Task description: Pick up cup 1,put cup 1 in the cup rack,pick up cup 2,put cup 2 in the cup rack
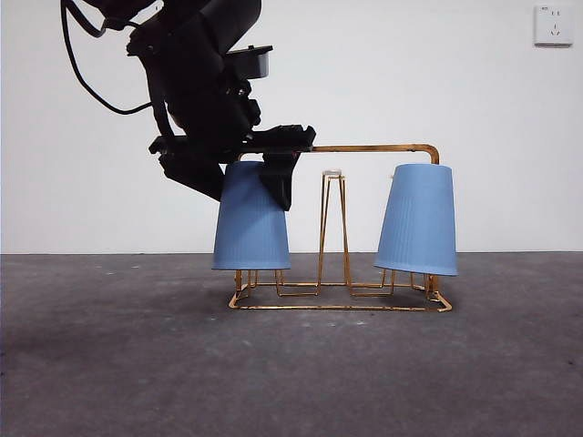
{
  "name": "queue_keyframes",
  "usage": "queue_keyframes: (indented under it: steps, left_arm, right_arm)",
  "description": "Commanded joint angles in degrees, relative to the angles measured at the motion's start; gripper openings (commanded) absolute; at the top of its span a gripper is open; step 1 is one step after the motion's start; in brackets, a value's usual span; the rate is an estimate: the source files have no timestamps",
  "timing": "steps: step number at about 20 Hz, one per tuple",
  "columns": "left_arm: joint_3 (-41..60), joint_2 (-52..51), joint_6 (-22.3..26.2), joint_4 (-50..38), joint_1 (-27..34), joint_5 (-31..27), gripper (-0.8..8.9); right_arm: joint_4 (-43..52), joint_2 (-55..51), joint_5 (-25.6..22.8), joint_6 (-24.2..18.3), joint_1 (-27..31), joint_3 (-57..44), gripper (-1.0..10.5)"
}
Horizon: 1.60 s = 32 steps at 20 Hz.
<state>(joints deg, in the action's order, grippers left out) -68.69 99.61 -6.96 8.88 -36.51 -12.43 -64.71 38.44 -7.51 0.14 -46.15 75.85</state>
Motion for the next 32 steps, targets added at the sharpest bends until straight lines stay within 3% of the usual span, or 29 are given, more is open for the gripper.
queue_keyframes:
  steps: [1, 4, 6, 17, 22, 26, 32]
  left_arm:
    - [0.74, 0.63, -0.11, 2.25, 0.0, 0.87, 4.17]
    - [0.72, 0.59, -0.15, 2.95, 0.07, 0.98, 4.24]
    - [0.68, 0.57, -0.57, 4.07, 0.35, 2.6, 5.13]
    - [0.68, -3.45, -1.86, 18.36, 0.42, 8.39, 5.12]
    - [0.68, -13.38, -3.39, 25.94, 0.28, 8.83, 5.07]
    - [0.68, -24.22, -3.8, 31.19, -0.59, 14.49, 5.03]
    - [0.68, -38.86, -6.97, 35.43, -3.63, 17.59, 5.02]
  right_arm:
    - [0.31, -0.09, 0.07, -0.37, -0.02, -0.22, 2.2]
    - [0.22, -0.07, 0.09, -0.37, -0.02, -0.22, 2.2]
    - [0.24, -0.09, 0.07, -0.39, -0.02, -0.22, 2.2]
    - [-0.28, -0.07, 0.31, -1.07, -0.02, -0.22, 2.2]
    - [-1.53, -0.04, 0.72, -1.9, -0.02, -0.22, 2.2]
    - [-2.51, -0.04, 0.72, -1.95, -0.02, -0.22, 2.2]
    - [-3.02, -0.02, 0.7, -1.9, -0.02, -0.22, 2.2]
